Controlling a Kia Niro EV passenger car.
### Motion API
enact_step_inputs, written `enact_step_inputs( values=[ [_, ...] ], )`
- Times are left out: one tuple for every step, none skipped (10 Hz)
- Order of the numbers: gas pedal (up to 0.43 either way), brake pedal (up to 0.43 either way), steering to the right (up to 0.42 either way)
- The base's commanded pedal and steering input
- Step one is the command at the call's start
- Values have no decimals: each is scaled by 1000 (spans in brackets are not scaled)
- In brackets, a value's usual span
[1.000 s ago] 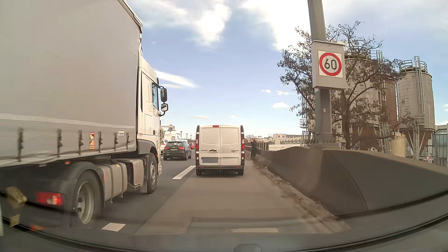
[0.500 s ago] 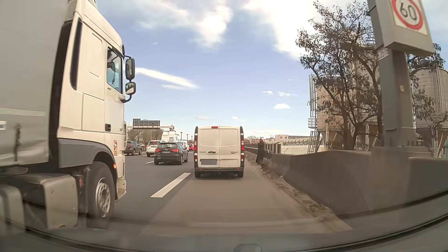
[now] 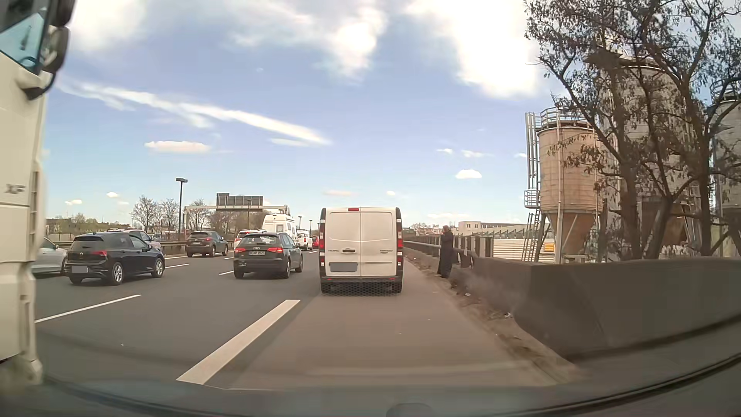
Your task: Follow the waypoints while adhering to traffic rules and regulations
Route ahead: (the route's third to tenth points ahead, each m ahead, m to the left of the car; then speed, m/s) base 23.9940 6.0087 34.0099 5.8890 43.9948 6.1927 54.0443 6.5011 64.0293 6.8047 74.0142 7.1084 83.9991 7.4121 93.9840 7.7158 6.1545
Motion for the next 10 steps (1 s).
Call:
enact_step_inputs(
  values=[
    [0, 43, -8],
    [0, 43, -8],
    [0, 43, -9],
    [0, 43, -9],
    [0, 43, -9],
    [0, 49, -9],
    [0, 24, -9],
    [0, 6, -10],
    [0, 0, -10],
    [0, 0, -10]
  ],
)
